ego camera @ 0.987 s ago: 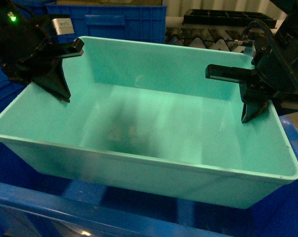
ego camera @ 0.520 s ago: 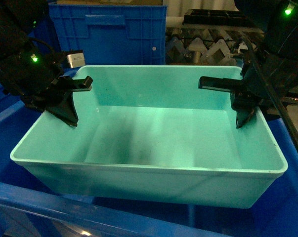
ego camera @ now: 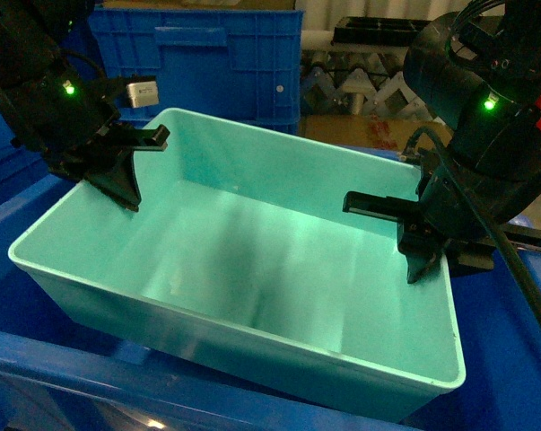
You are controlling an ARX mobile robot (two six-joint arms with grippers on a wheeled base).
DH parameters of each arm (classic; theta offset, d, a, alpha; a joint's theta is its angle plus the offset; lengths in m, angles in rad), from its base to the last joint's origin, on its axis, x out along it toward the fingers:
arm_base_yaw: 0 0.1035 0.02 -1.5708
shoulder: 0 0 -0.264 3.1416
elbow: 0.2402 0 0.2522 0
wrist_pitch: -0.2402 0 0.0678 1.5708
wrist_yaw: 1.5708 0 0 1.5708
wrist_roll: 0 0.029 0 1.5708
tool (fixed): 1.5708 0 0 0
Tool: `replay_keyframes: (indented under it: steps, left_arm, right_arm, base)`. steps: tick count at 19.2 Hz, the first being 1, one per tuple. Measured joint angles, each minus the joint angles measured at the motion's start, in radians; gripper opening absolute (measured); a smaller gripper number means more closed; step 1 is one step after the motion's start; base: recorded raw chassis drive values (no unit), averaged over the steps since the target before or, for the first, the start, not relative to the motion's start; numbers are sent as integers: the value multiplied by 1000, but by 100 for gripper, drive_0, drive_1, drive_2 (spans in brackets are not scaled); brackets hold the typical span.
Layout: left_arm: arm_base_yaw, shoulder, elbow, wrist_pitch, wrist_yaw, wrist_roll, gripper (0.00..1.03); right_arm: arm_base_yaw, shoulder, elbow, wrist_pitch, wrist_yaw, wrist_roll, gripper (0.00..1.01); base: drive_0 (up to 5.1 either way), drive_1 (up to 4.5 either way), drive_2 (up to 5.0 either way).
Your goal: Stack blue boxes stably on right
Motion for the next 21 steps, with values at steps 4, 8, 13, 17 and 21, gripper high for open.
replay_keyframes:
  steps: [4,8,13,17,21]
  left_arm:
    - [0,5,8,-36,0,3,2]
    - [0,15,-16,-33,0,8,2]
    - [0,17,-63,-2,-6,26,2]
    - [0,17,-69,4,-13,29,2]
    - [0,17,-69,3,-14,28,2]
  right_arm:
    - [3,0,3,-21,0,8,2]
    - [3,1,18,-43,9,3,2]
    - [3,2,19,-46,23,-13,2]
    - [3,2,19,-39,24,-20,2]
    - [3,2,19,-35,27,-20,2]
  base:
    - [0,0,0]
    - [0,0,0]
    - [0,0,0]
    - [0,0,0]
    - [0,0,0]
